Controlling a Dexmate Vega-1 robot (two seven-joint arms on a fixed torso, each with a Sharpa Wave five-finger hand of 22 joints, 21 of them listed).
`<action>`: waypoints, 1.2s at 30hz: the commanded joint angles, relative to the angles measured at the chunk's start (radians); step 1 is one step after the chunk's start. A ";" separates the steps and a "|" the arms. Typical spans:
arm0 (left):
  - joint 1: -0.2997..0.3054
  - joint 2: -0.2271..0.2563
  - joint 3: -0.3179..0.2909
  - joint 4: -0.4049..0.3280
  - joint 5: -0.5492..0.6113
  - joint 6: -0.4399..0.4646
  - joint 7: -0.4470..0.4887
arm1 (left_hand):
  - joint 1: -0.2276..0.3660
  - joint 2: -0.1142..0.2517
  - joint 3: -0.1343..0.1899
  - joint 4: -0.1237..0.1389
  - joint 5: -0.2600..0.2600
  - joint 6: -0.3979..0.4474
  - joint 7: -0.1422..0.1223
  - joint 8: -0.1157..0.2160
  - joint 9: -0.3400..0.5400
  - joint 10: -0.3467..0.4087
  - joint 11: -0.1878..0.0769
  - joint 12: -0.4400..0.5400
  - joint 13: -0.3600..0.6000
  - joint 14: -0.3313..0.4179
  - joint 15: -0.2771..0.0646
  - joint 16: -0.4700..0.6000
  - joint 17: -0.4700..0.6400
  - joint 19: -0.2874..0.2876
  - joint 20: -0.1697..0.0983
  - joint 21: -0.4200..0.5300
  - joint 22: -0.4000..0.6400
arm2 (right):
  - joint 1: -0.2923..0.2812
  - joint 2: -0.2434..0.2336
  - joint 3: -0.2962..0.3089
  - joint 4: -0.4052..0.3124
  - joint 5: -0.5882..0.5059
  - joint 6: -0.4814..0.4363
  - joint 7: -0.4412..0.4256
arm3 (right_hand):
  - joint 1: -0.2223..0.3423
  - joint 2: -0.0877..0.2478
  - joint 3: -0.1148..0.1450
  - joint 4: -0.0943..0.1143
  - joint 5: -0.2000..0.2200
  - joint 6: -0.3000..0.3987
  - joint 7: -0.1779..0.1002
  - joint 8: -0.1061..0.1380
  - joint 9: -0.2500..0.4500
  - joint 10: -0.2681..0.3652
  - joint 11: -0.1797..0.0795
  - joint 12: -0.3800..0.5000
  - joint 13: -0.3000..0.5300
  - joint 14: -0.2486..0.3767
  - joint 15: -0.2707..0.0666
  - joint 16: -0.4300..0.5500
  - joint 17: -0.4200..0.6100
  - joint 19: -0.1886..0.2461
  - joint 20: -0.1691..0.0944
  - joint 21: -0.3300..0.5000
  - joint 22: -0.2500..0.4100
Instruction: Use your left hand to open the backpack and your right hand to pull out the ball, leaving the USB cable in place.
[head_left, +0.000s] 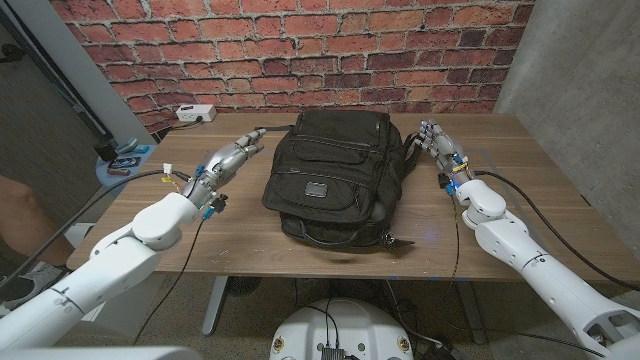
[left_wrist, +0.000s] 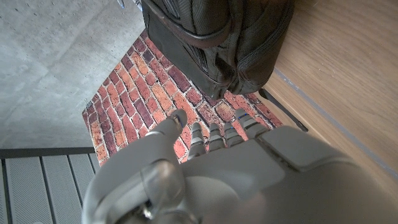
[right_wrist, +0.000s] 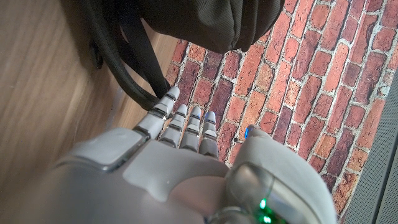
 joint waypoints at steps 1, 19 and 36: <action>0.127 0.046 -0.111 -0.080 0.100 -0.015 0.023 | -0.213 -0.229 0.002 -0.010 0.004 -0.002 0.000 -0.001 0.003 -0.001 -0.008 -0.004 0.005 -0.004 -0.002 0.000 0.005 0.002 0.005 0.001 0.003 | -0.023 -0.003 0.009 -0.026 -0.005 -0.002 -0.025 | 0.011 0.000 0.011 -0.001 -0.005 -0.004 0.002 0.000 0.003 0.001 0.002 -0.001 0.000 0.001 -0.025 -0.002 0.001 0.009 -0.034 -0.002 0.003; 0.228 0.022 -0.247 -0.102 0.306 -0.065 -0.029 | -0.212 -0.257 -0.020 -0.044 0.009 -0.025 -0.011 -0.002 0.004 -0.028 -0.014 -0.006 0.011 -0.010 0.022 0.000 0.009 0.009 0.016 0.001 0.004 | -0.038 0.020 0.008 -0.034 -0.012 0.012 -0.054 | 0.016 -0.001 0.019 -0.008 -0.012 -0.010 0.008 -0.002 0.003 0.001 0.005 0.000 0.000 0.003 -0.023 -0.001 -0.003 0.012 -0.033 -0.002 0.003; 0.278 -0.034 -0.303 -0.127 0.484 -0.101 -0.073 | -0.231 -0.291 -0.048 -0.055 0.004 -0.026 -0.005 0.002 0.005 -0.038 -0.024 -0.003 0.015 -0.020 0.018 0.002 0.012 0.010 0.022 0.001 0.005 | -0.058 0.019 0.022 -0.054 -0.002 0.013 -0.069 | 0.020 0.000 0.028 -0.013 -0.021 -0.004 0.009 0.001 0.003 0.009 0.003 0.003 0.000 0.005 -0.024 0.000 -0.006 0.016 -0.037 -0.002 0.003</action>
